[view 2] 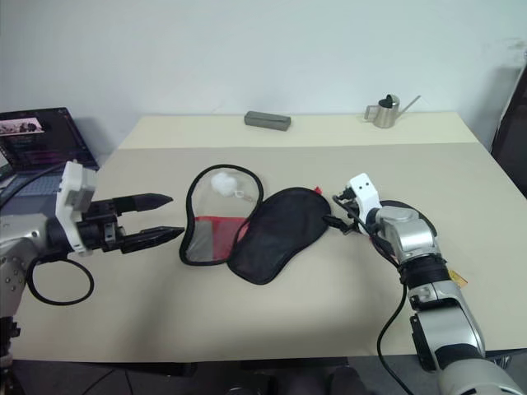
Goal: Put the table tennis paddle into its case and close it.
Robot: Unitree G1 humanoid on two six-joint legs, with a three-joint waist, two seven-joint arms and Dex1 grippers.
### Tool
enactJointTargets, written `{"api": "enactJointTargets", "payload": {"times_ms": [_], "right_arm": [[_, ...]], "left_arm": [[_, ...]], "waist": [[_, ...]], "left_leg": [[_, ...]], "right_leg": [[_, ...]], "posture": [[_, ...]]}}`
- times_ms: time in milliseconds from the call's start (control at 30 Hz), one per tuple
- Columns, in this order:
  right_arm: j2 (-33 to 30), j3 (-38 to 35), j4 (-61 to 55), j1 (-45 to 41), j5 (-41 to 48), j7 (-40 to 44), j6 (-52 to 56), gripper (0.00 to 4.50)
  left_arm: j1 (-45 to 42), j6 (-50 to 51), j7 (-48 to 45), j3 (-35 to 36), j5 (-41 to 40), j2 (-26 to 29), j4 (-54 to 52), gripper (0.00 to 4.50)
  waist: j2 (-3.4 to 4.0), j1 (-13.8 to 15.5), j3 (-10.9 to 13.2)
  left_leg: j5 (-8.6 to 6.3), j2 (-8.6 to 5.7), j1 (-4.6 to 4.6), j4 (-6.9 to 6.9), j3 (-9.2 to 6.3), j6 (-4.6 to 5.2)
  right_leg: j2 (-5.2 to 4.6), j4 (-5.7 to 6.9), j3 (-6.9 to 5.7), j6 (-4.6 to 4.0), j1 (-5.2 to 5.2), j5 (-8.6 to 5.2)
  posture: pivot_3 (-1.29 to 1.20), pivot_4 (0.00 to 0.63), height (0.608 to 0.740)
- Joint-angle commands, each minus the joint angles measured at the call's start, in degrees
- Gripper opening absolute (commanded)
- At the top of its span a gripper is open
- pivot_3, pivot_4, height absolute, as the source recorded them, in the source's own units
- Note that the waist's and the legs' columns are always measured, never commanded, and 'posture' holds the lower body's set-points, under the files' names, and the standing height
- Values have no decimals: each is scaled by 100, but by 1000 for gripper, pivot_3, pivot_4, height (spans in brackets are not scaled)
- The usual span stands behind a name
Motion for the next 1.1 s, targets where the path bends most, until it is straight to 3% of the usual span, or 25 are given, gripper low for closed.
{"api": "enactJointTargets", "payload": {"times_ms": [33, 500, 633, 967, 1100], "right_arm": [[100, -36, 49, -205, -46, -23, -156, 4456], [542, 122, 486, -440, -321, -96, -274, 4456], [568, 140, 584, -493, -414, -142, -314, 3545], [488, 190, 839, -740, -669, -70, -527, 39], [409, 270, 1244, -1004, -838, 1, -891, 39]], "left_arm": [[-1, -177, 17, 150, 25, 11, -4, 4500], [-99, -364, 19, 11, 173, -71, 189, 4500], [-93, -390, 31, -6, 190, -86, 189, 4500], [238, -352, 127, -51, 194, -167, -99, 4500], [390, -270, 211, -74, 129, -258, -307, 4500]], "waist": [[0, -10, 0], [0, -26, 0], [0, -29, 0], [-1, -32, 0], [-1, -29, 0]], "left_leg": [[0, 0, 0, 0, 1, 0], [-1, 5, -1, -1, 11, 0], [0, 5, -1, -1, 12, -1], [-1, 5, -7, -3, 19, -1], [0, 5, -9, -3, 21, -2]], "right_leg": [[1, 1, 2, 0, -1, 0], [12, 9, 24, -1, -20, 1], [14, 11, 28, -3, -25, 2], [15, 14, 38, -3, -41, 2], [15, 14, 40, -5, -44, 3]], "posture": [[0, 150, 740], [0, 150, 740], [0, 150, 740], [0, 150, 740], [0, 150, 740]]}}
